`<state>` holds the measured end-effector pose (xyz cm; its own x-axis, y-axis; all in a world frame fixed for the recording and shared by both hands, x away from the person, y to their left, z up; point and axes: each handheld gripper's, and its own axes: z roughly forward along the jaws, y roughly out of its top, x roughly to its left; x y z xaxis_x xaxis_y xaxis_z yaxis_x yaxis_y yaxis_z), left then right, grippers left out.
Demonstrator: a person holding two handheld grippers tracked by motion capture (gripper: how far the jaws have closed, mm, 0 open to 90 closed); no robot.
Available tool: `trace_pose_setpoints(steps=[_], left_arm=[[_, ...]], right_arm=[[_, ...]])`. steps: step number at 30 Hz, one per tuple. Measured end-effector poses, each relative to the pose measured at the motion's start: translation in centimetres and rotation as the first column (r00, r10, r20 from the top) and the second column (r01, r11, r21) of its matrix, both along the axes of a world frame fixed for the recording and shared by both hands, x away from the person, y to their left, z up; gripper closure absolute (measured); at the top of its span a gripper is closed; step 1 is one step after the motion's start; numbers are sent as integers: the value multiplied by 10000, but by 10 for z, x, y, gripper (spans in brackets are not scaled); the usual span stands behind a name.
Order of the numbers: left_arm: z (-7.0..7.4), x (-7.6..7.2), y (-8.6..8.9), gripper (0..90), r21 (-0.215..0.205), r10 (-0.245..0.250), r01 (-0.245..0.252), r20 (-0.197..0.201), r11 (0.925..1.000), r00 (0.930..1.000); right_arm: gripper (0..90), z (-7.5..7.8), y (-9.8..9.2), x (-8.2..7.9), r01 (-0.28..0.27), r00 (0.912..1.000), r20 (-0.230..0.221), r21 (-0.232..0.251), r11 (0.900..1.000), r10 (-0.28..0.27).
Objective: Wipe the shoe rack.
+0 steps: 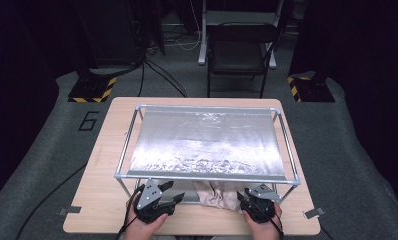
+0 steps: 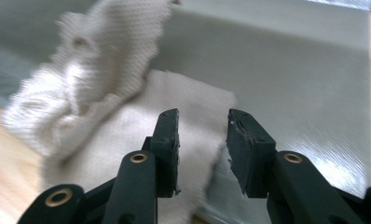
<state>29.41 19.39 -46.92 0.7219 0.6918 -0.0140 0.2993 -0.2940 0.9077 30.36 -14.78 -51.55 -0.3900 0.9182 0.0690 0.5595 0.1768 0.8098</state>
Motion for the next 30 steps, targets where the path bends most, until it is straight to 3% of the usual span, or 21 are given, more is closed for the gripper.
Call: trace_pose_setpoints(steps=[1, 3, 9, 11, 12, 13, 16, 17, 18, 20, 21, 22, 23, 25, 28, 29, 30], left_arm=[[-3, 2, -3, 440, 31, -16, 16, -80, 10000, 10000], [-6, 3, -6, 437, 33, 13, -12, -43, 10000, 10000], [-12, 6, -15, 423, 167, -76, 76, -25, 9998, 10000], [-13, 5, -17, 423, 104, -113, 113, -79, 9999, 9999], [-15, 5, -19, 423, 17, -76, 76, -144, 10000, 9999], [-16, 5, -20, 423, 108, -76, 76, -17, 9999, 10000], [-19, 6, -23, 423, 230, -243, 245, -115, 9994, 9996], [-21, 6, -24, 423, 350, -292, 295, -101, 9990, 9995], [-22, 7, -25, 423, 336, -311, 317, -162, 9989, 9994], [-26, 9, -28, 414, 428, -387, 397, -254, 9983, 9989], [-28, 10, -30, 410, 455, -270, 277, -158, 9986, 9995], [-28, 10, -30, 409, 455, -270, 277, -158, 9986, 9995], [-29, 10, -32, 409, 320, -298, 312, -424, 9990, 9987], [-30, 13, -33, 398, 674, -371, 387, -254, 9970, 9990], [-32, 15, -35, 392, 631, -289, 298, -154, 9976, 9995], [-34, 13, -37, 392, 229, -176, 189, -546, 9996, 9984], [-34, 13, -37, 392, 229, -176, 189, -546, 9996, 9984]], right_arm=[[642, -2, -2, 1, -60, 10000, -52, 167, 9998, 61], [642, -4, -6, 3, -63, 10000, -74, -254, 9997, 61], [651, -9, -2, 5, 77, 9994, -347, -96, 9999, -80], [650, -9, -2, 5, -46, 9996, -292, -236, 9997, 40], [653, -9, -1, 4, -4, 9996, -270, -72, 10000, 3], [658, -9, 0, 5, -114, 9996, -270, -219, 9997, 108], [669, -10, 5, 5, -139, 9995, -301, -73, 9999, 137], [669, -10, 5, 7, -374, 9991, -203, -326, 9988, 368], [669, -9, 10, 6, -532, 9982, -286, 19, 9986, 533], [669, -9, 13, 7, -642, 9979, -132, -37, 9979, 641], [669, -9, 18, 6, -479, 9975, -516, 147, 9987, 486], [669, -8, 18, 7, -661, 9972, -363, 11, 9978, 661], [669, -8, 18, 7, -661, 9972, -363, 11, 9978, 661], [673, -9, 23, 9, -867, 9959, -270, -210, 9960, 862], [674, -8, 29, 11, -989, 9950, -184, -323, 9946, 983], [675, -9, 32, 12, -1111, 9936, -248, -238, 9935, 1105], [675, -9, 32, 12, -1111, 9936, -248, -238, 9935, 1105]])
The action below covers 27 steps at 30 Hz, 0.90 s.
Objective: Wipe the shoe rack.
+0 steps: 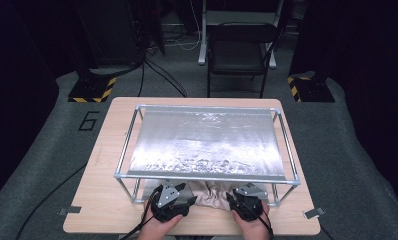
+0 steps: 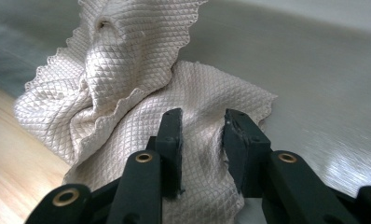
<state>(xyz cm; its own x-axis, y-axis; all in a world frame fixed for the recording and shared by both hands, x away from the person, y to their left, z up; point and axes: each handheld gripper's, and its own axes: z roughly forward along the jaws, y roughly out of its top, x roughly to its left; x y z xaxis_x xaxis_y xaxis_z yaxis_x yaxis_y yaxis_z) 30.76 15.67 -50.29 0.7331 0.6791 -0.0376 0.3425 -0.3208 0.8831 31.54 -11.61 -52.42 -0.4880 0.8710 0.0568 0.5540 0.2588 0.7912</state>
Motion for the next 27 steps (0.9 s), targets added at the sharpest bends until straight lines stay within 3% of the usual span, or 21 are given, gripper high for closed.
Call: trace_pose_setpoints(steps=[1, 2, 3, 5, 9, 10, 14, 16, 17, 19, 20, 21, 22, 25, 27], left_arm=[[-1, 1, 0, 392, 30, -58, 58, -15, 10000, 10000], [-2, 1, -1, 391, 46, 1, 0, -11, 10000, 10000], [-3, 2, 0, 389, 97, 26, -26, -1, 9999, 10000], [-4, 2, 0, 387, 104, 36, -35, -78, 9999, 10000], [-6, 4, 1, 366, 91, 63, -62, -171, 9999, 9998], [-7, 5, 1, 350, 64, 93, -91, -176, 9999, 9998], [-8, 7, 0, 332, 152, 68, -65, -202, 9999, 9998], [-9, 10, -1, 329, 232, 109, -108, -18, 9997, 9999], [-9, 9, -2, 322, 111, 133, -131, -255, 9999, 9996], [-10, 10, -3, 314, 108, 174, -172, -177, 9998, 9997], [-10, 11, -4, 314, 224, 174, -175, 59, 9996, 9998], [-10, 10, -6, 312, 70, 87, -85, -300, 9999, 9995], [-10, 11, -8, 311, 24, 209, -208, -199, 9998, 9996], [-10, 12, -11, 303, 101, -19, 22, -300, 9999, 9995], [-10, 12, -18, 300, -3, -36, 36, -294, 10000, 9996]], right_arm=[[676, 1, 3, 0, -33, 10000, 42, 79, 10000, 33], [677, 0, 9, -1, 75, 9995, -301, 431, 9990, -62], [678, 1, 12, 1, -296, 9994, -168, 30, 9996, 297], [678, 0, 14, 2, -239, 9997, 98, -80, 9997, 240], [679, 0, 22, 3, -425, 9991, -31, 12, 9991, 425], [676, -1, 25, 3, -620, 9980, -139, 280, 9977, 624], [660, 1, 23, 2, -529, 9986, 82, 111, 9985, 528], [648, 2, 19, 0, -331, 9992, 205, 101, 9994, 329], [637, 6, 13, -2, -319, 9994, 174, 333, 9989, 314], [622, 8, 5, -3, -144, 9996, 258, 369, 9992, 135], [622, 8, 5, -3, -144, 9996, 258, 369, 9992, 135], [618, 9, 2, -3, -94, 9995, 305, 429, 9990, 81], [610, 10, -3, -4, 20, 9994, 332, 383, 9993, -33], [595, 11, -13, -4, 355, 9986, 369, 423, 9985, -370], [596, 8, -22, -2, 662, 9977, 138, 521, 9964, -670]])
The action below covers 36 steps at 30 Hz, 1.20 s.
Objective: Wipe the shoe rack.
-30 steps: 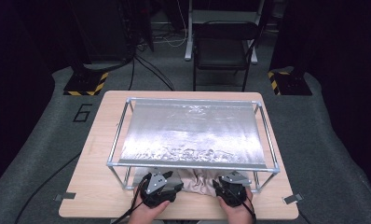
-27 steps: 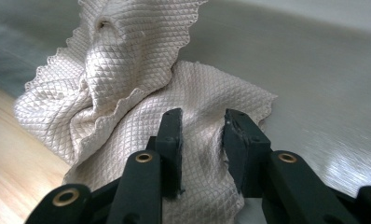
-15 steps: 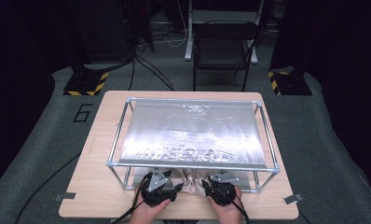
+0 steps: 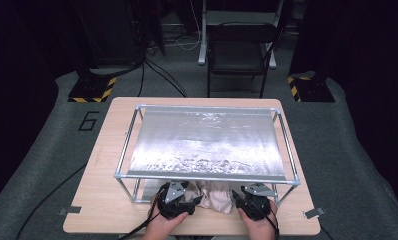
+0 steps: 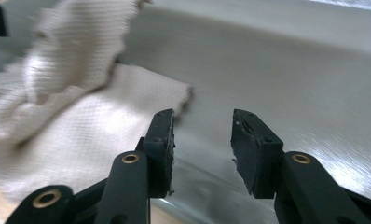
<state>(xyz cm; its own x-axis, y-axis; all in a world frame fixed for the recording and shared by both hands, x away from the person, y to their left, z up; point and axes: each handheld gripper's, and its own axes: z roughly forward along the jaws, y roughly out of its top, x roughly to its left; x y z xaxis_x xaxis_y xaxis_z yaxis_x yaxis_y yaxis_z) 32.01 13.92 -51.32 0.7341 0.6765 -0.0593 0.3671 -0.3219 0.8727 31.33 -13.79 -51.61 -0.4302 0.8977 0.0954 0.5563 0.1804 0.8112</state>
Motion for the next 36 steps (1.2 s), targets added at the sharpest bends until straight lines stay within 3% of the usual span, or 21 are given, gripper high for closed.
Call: trace_pose_setpoints(steps=[1, 3, 6, 9, 10, 15, 16, 17, 18, 24, 30, 31, 32, 36], left_arm=[[0, 1, -1, 300, -11, -105, 105, -86, 9999, 9999], [-1, 1, -3, 299, -11, -75, 75, -108, 10000, 9999], [-3, 3, -8, 298, 36, -68, 68, -47, 10000, 10000], [-5, 5, -12, 297, 80, -125, 127, -258, 9999, 9996], [-5, 6, -12, 298, 321, -35, 45, -307, 9995, 9995], [-8, 9, -17, 298, 310, -64, 80, -505, 9995, 9987], [-10, 10, -20, 298, 456, -11, 31, -428, 9990, 9991], [-10, 10, -20, 297, 456, -11, 31, -428, 9990, 9991], [-11, 11, -21, 297, 558, -1, 25, -431, 9984, 9991], [-13, 12, -26, 302, 759, 51, -5, -606, 9971, 9982], [-14, 12, -28, 407, 710, -129, 194, -909, 9973, 9958], [-14, 12, -28, 421, 660, -121, 184, -946, 9976, 9954], [-14, 12, -28, 442, 636, -124, 189, -1021, 9978, 9947], [-14, 13, -27, 510, 589, -239, 312, -1219, 9978, 9923]], right_arm=[[600, -1, -3, 1, 29, 10000, 93, -99, 9999, -28], [607, -3, -5, 1, 287, 9994, -191, 51, 9996, -286], [612, -5, -6, 2, 158, 9998, -116, -109, 9998, -159], [615, -6, -4, 1, 357, 9988, -335, 121, 9993, -353], [617, -7, -5, 1, 327, 9992, -236, -123, 9994, -330], [618, -10, -4, 3, 174, 9996, -210, -142, 9997, -177], [619, -10, -5, 4, 258, 9991, -321, -483, 9985, -273], [619, -10, -5, 4, 258, 9991, -321, -483, 9985, -273], [621, -10, -4, 4, 206, 9992, -327, -122, 9997, -210], [624, -11, -5, 4, 143, 9994, -323, -117, 9998, -147], [627, -11, -4, 3, 159, 9994, -306, -275, 9995, -168], [627, -11, -2, 2, 278, 9986, -458, -73, 9996, -281], [626, -11, -3, 3, 224, 9991, -356, -458, 9987, -241], [625, -12, -1, 3, 365, 9985, -402, -435, 9984, -382]])
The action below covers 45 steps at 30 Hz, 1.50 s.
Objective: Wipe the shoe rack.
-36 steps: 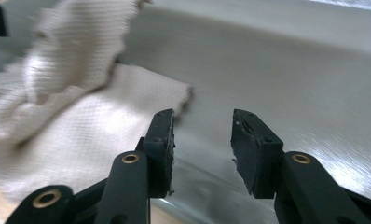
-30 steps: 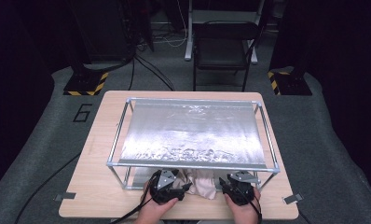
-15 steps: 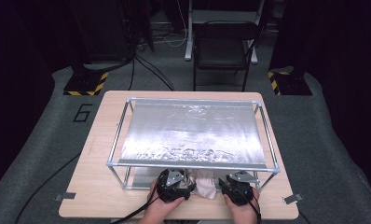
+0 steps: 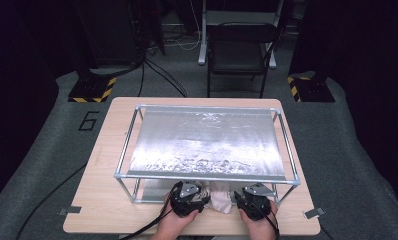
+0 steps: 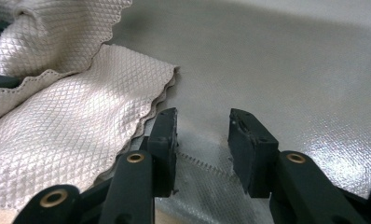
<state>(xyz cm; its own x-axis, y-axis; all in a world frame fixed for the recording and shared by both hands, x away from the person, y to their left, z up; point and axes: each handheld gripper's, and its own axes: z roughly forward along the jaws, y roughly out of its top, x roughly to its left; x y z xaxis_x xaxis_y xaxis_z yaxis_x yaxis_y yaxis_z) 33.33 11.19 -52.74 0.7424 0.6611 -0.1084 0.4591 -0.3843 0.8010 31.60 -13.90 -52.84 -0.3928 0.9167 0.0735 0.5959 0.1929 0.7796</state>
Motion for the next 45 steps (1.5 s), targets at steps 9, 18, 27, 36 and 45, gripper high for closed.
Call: trace_pose_setpoints(steps=[9, 18, 27, 36, 45], left_arm=[[-1, -3, -3, 694, 648, 230, -264, 523, 9975, 9984], [1, -6, 3, 745, 1215, 537, -637, 839, 9905, 9950], [1, -5, 29, 755, 1504, 1001, -1135, 935, 9821, 9906], [2, -10, 68, 764, 1327, 2113, -2209, 825, 9662, 9739], [4, -14, 89, 771, 1512, 2480, -2574, 782, 9544, 9656]], right_arm=[[625, 0, 1, 0, 3, 10000, 64, -182, 9998, -2], [626, 0, 0, 0, -17, 10000, 58, -170, 9999, 18], [627, 0, -1, 0, -151, 9997, 197, -188, 9997, 155], [628, 0, 0, 0, -43, 10000, 62, -185, 9998, 44], [629, 0, 0, 0, -32, 10000, 53, -190, 9998, 33]])
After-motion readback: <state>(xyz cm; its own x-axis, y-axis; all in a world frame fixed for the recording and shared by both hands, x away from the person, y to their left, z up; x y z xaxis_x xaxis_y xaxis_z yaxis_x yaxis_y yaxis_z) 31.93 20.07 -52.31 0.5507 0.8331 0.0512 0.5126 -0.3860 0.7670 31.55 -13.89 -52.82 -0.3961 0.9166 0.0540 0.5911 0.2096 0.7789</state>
